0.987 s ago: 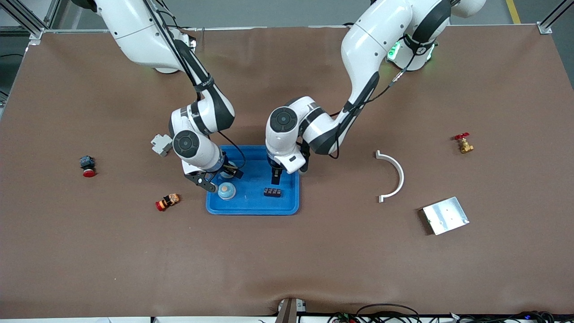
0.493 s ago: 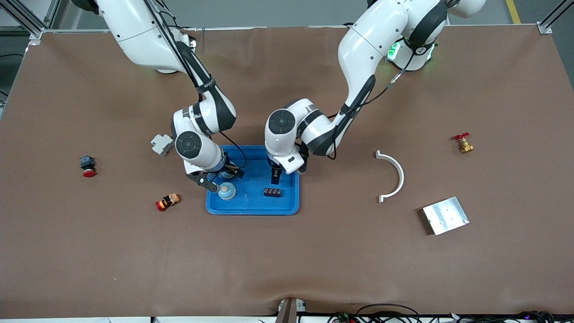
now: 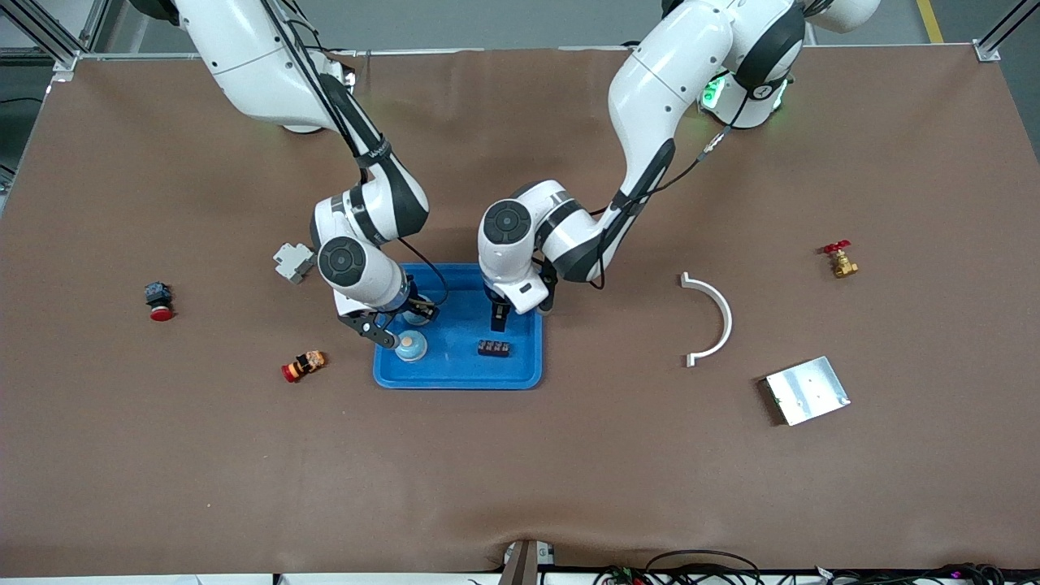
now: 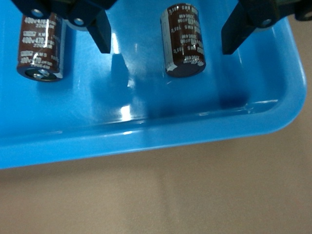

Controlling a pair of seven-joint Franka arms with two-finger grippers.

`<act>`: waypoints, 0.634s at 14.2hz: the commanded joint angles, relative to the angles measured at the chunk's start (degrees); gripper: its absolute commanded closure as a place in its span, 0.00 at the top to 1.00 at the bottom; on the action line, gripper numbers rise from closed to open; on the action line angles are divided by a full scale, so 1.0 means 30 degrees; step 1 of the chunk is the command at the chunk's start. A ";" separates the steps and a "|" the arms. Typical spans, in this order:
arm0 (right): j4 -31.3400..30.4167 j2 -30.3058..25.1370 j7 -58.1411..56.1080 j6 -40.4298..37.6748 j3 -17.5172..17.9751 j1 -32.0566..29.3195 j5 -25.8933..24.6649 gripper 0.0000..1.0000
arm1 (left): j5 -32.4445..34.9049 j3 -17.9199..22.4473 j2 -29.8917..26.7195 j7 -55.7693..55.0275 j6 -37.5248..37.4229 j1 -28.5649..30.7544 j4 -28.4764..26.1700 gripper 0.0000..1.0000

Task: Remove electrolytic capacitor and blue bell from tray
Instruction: 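Grasp the blue bell with the right gripper while the left gripper grasps the capacitor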

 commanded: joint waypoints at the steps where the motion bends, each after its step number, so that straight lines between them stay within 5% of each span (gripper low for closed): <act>1: 0.0185 -0.0091 -0.0214 -0.0200 0.0071 -0.0069 0.0288 0.43 | 0.0497 0.0277 0.0143 -0.0393 -0.0158 -0.0299 0.0301 0.91; 2: 0.0591 -0.0179 -0.0301 -0.0229 0.0043 -0.0244 0.0288 0.41 | 0.0526 0.0277 0.0143 -0.0393 -0.0303 -0.0328 0.0272 0.68; 4: 0.1324 -0.0441 -0.0767 -0.1365 0.0013 -0.0479 0.0288 0.28 | 0.0672 0.0335 0.0085 -0.0189 -0.0568 -0.0474 0.0271 0.02; 6: 0.1765 -0.1230 -0.2314 -0.3209 -0.0016 -0.1354 0.0317 0.10 | 0.1606 0.0277 0.0084 -0.0071 -0.0597 -0.0475 0.0272 0.00; 9: 0.1738 -0.2372 -0.5298 -0.5611 0.0013 -0.3199 0.0317 0.08 | 0.1582 0.0277 -0.0265 0.0278 -0.1208 -0.0359 0.0330 0.00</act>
